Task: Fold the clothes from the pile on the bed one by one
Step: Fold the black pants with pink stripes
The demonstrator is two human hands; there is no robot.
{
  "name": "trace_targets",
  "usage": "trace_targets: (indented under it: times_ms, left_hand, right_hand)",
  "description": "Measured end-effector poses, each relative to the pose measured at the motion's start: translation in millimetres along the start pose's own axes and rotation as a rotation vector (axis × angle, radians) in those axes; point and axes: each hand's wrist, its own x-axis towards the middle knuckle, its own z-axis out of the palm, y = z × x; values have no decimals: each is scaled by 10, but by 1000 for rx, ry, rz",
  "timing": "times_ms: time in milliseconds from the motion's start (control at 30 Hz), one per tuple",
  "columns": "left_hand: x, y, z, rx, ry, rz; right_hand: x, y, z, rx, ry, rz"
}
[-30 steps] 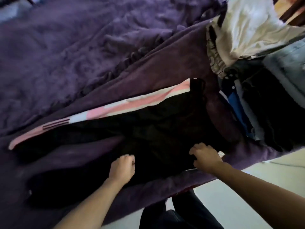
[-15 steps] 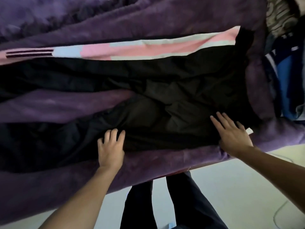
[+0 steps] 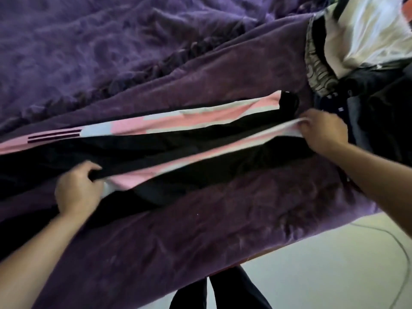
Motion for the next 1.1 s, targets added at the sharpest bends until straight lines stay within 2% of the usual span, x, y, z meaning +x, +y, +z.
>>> trace_targets:
  times_ms: [100,200,300,367,467,600,700,833,900,1000,1100]
  left_hand:
    - [601,31,98,-30,71,-75]
    - [1127,44,264,-36,22,-202]
    - [1348,48,416,-51,19,-305]
    - [1258,68,450,-17,59,-278]
    - [836,15,428,2,90,-149]
    - [75,-377,301,80,50,-55]
    - [-401,-1017,182,259,-104,-76]
    - [-693,-1868,87,405,-302,-88]
    - [-640,-2206,65,423,-282,-35]
    - [-357,-2566,15,427,-175,28]
    - [24,-2841,-125,359,-175,40]
  right_hand:
    - [612,-236,139,-8,-17,-18]
    - [980,-382,326,-28,-32,3]
    - [1007,-495,459,-90,34,-42]
    - [865,-649,474,-90,103,-156]
    - [454,-1038,486,23,158,-385]
    - [-279,-1752,645,178,8,-600]
    - [-789,-2368,817,279,-127,-681]
    - [-1208,-3179,1016,320,-191,-708]
    - [-1302,-3588,1106,336,-210,-682]
    - [-1295,-4206,1247,348,-326,-552]
    - [-1188,-4730,1382,126,-415,-616]
